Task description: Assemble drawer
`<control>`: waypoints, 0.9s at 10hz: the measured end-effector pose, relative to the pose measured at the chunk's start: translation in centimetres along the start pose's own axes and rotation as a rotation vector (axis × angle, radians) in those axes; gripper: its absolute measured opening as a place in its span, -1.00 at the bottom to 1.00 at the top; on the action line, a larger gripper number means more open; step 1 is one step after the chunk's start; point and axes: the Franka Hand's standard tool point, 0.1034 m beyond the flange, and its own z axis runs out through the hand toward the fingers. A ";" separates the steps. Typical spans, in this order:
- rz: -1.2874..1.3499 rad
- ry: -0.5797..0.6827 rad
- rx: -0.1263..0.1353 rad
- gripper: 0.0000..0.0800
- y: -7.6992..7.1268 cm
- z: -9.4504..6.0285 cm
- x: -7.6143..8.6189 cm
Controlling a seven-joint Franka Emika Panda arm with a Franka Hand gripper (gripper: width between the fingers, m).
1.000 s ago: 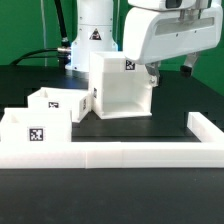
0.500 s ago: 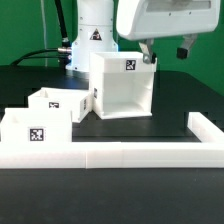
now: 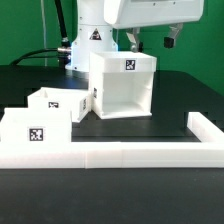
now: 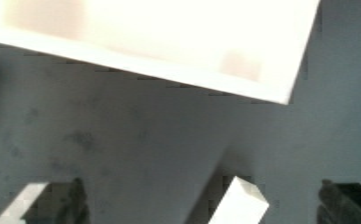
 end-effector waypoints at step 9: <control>0.046 0.026 -0.026 0.62 -3.3 1.8 -6.2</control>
Offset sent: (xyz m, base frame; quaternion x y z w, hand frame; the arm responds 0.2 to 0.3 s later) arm -0.0441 -0.0059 0.0142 0.0452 0.0150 0.0028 0.9989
